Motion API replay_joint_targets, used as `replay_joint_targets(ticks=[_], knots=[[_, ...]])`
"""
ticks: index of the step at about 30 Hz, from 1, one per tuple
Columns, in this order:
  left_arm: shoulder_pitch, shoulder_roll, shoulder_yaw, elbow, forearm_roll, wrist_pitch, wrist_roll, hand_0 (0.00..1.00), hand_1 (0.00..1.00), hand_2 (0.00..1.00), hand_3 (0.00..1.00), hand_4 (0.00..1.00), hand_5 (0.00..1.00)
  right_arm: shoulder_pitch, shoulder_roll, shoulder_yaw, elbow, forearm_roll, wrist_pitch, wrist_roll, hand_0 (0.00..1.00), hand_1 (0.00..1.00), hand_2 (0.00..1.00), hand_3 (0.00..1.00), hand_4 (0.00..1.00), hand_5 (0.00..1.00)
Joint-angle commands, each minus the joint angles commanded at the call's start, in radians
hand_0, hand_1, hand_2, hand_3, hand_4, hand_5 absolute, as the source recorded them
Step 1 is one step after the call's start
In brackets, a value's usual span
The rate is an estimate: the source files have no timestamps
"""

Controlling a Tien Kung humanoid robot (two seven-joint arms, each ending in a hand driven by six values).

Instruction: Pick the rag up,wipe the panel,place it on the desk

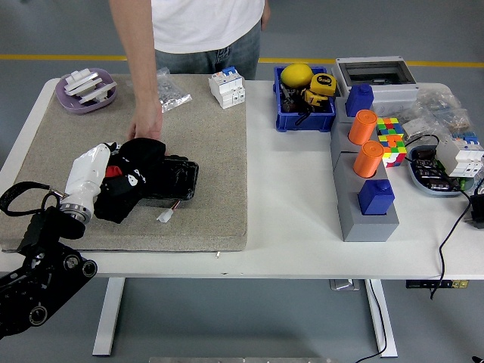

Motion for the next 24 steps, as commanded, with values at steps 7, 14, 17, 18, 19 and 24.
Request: replay_joint_targets(ticks=[7, 14, 17, 18, 19, 24], knots=[[-0.005, -0.014, 0.058, -0.035, 0.014, -0.002, 0.014, 0.285, 0.132, 0.465, 0.399, 0.300, 0.002, -0.002, -0.002, 0.003, -0.001, -0.004, 0.001, -0.001, 0.705, 0.589, 0.647, 0.641, 0.998, 0.574], [-0.012, -0.027, 0.124, -0.053, 0.024, -0.007, 0.030, 0.290, 0.135, 0.468, 0.406, 0.313, 0.002, -0.004, -0.003, 0.008, -0.002, -0.007, 0.001, -0.003, 0.706, 0.589, 0.647, 0.641, 0.998, 0.576], [-0.012, -0.035, 0.147, -0.063, 0.027, -0.006, 0.035, 0.290, 0.135, 0.468, 0.406, 0.313, 0.002, -0.004, -0.003, 0.014, -0.002, -0.013, 0.000, -0.005, 0.706, 0.589, 0.647, 0.641, 0.998, 0.576], [-0.013, -0.038, 0.153, -0.066, 0.029, -0.005, 0.037, 0.293, 0.135, 0.468, 0.407, 0.314, 0.002, -0.004, -0.003, 0.015, -0.002, -0.014, 0.000, -0.006, 0.706, 0.589, 0.647, 0.642, 0.998, 0.577], [-0.014, -0.040, 0.159, -0.069, 0.028, -0.005, 0.038, 0.293, 0.135, 0.468, 0.407, 0.314, 0.002, -0.004, -0.003, 0.016, -0.002, -0.016, 0.000, -0.006, 0.706, 0.589, 0.647, 0.642, 0.998, 0.577], [-0.018, -0.049, 0.173, -0.072, 0.025, -0.002, 0.042, 0.294, 0.135, 0.469, 0.410, 0.317, 0.002, -0.002, -0.002, 0.013, -0.002, -0.013, 0.000, -0.005, 0.706, 0.589, 0.647, 0.642, 0.998, 0.577]])
